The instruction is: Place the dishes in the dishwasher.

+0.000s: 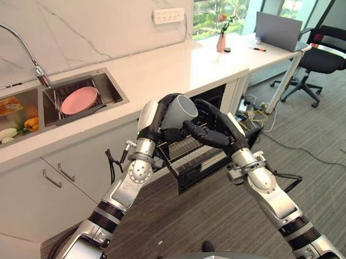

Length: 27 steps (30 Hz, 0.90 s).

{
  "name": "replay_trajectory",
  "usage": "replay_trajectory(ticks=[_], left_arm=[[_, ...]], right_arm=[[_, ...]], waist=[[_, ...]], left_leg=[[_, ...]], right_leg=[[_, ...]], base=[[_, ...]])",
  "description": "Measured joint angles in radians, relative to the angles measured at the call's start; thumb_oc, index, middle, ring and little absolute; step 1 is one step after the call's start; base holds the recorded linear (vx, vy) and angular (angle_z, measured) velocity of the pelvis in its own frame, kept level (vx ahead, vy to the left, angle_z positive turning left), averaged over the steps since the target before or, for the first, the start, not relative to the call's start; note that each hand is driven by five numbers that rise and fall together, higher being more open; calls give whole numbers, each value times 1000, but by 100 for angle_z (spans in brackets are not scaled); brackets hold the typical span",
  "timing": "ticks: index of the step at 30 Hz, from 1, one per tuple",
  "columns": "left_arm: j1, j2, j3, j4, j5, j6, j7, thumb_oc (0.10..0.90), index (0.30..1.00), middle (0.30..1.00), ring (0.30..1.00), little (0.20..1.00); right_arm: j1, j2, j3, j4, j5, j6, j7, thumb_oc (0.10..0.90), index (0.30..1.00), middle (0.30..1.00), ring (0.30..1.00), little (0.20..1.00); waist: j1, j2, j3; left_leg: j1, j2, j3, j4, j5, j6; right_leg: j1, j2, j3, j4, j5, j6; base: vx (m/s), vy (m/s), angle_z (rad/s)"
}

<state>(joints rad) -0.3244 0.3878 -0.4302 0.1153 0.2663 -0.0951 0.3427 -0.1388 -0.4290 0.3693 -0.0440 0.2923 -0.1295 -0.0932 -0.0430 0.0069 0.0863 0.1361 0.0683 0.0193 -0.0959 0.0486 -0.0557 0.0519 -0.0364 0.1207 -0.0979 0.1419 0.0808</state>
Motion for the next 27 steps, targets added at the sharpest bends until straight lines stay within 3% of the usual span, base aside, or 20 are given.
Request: replay_trajectory(ticks=[17, 27], left_arm=[[-2, -7, -51, 9, 40, 41, 0, 400, 300, 300, 300, 300], [-2, -10, -71, 38, 59, 69, -1, 400, 300, 300, 300, 300]], right_arm=[[-1, 47, 25, -1, 31, 45, -72, 800, 900, 900, 900, 900], [-21, 46, 54, -1, 15, 126, -103, 800, 900, 900, 900, 900]], waist=[[11, 1, -5], [11, 1, -18]], left_leg=[[-4, -3, -10, 0, 3, 1], [-4, -4, -10, 0, 4, 2]], right_leg=[[1, -7, -9, 0, 0, 0], [1, -8, -9, 0, 0, 0]], base=[[2, -1, 1], [0, 0, 0]])
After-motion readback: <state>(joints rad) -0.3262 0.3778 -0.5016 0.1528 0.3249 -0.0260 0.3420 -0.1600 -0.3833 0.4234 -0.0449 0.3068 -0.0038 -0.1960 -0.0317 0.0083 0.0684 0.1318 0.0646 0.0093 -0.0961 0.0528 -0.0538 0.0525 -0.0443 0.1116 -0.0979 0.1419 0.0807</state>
